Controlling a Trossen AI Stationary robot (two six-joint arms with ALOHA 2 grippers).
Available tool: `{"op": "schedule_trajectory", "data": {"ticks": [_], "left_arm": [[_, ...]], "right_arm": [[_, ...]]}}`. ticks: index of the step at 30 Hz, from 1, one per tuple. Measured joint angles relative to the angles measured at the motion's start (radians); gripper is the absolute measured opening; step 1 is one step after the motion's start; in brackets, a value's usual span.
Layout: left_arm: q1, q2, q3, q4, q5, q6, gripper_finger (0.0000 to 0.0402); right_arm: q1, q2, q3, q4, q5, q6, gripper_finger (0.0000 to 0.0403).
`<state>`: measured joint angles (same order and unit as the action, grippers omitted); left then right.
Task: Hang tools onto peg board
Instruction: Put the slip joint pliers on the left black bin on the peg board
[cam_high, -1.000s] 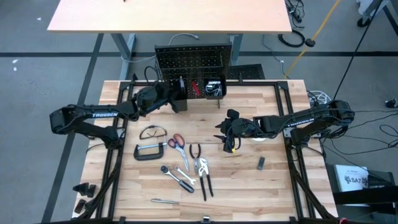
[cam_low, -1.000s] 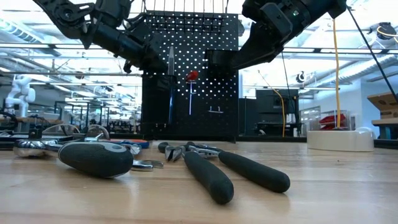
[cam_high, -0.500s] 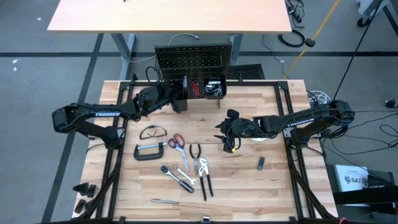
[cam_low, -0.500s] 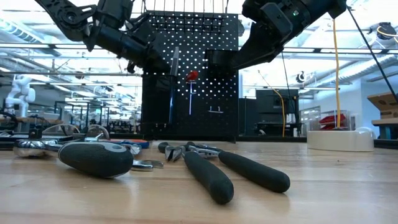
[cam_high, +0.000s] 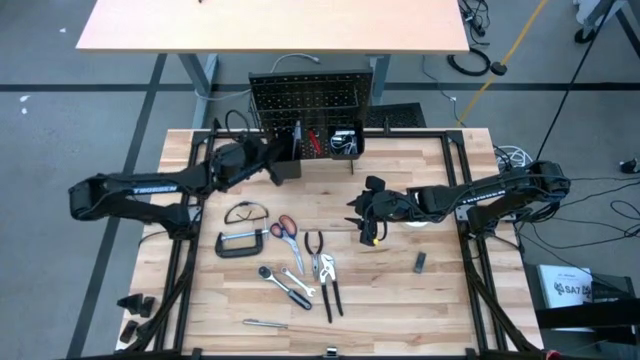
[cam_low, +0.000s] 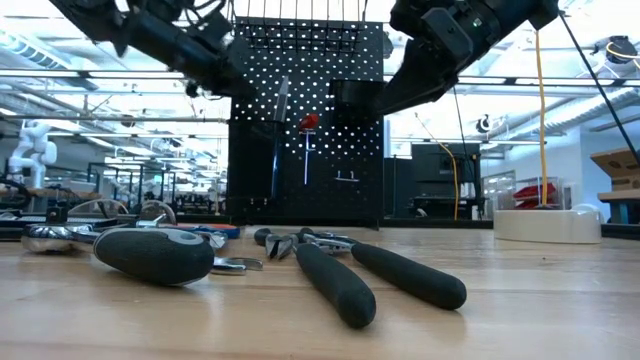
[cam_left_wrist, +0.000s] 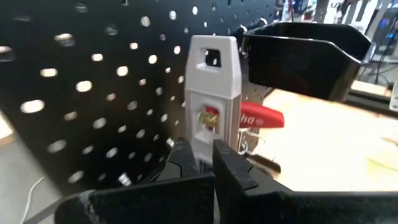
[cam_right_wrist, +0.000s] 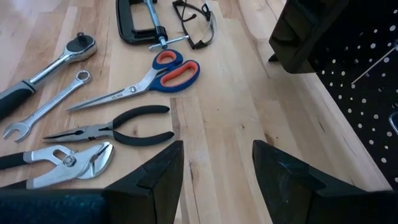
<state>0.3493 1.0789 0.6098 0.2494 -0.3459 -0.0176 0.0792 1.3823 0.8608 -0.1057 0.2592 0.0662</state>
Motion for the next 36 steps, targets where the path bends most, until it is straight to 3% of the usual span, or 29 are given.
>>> {"op": "schedule_trajectory", "data": {"ticks": [7,12,25,29,36], "left_arm": [[-0.075,-0.186,0.0,-0.287,-0.002,-0.071,0.0],[-0.164,-0.246,0.0,-0.489,0.062,-0.181,0.0],[-0.455,-0.187,0.0,-0.855,0.181,-0.469,0.0],[-0.536,-0.145,0.0,-0.889,0.243,-0.5,0.0],[-0.606,-0.092,0.0,-0.884,0.246,-0.49,0.0]], "right_arm": [[0.0,0.0,0.0,-0.005,0.0,0.0,0.0185],[0.0,0.0,0.0,-0.002,0.0,0.0,0.0185],[0.0,0.0,0.0,0.028,0.0,0.001,0.0185],[0.0,0.0,0.0,0.028,0.0,0.001,0.0185],[0.0,0.011,0.0,0.022,0.0,0.052,0.0185]]}}
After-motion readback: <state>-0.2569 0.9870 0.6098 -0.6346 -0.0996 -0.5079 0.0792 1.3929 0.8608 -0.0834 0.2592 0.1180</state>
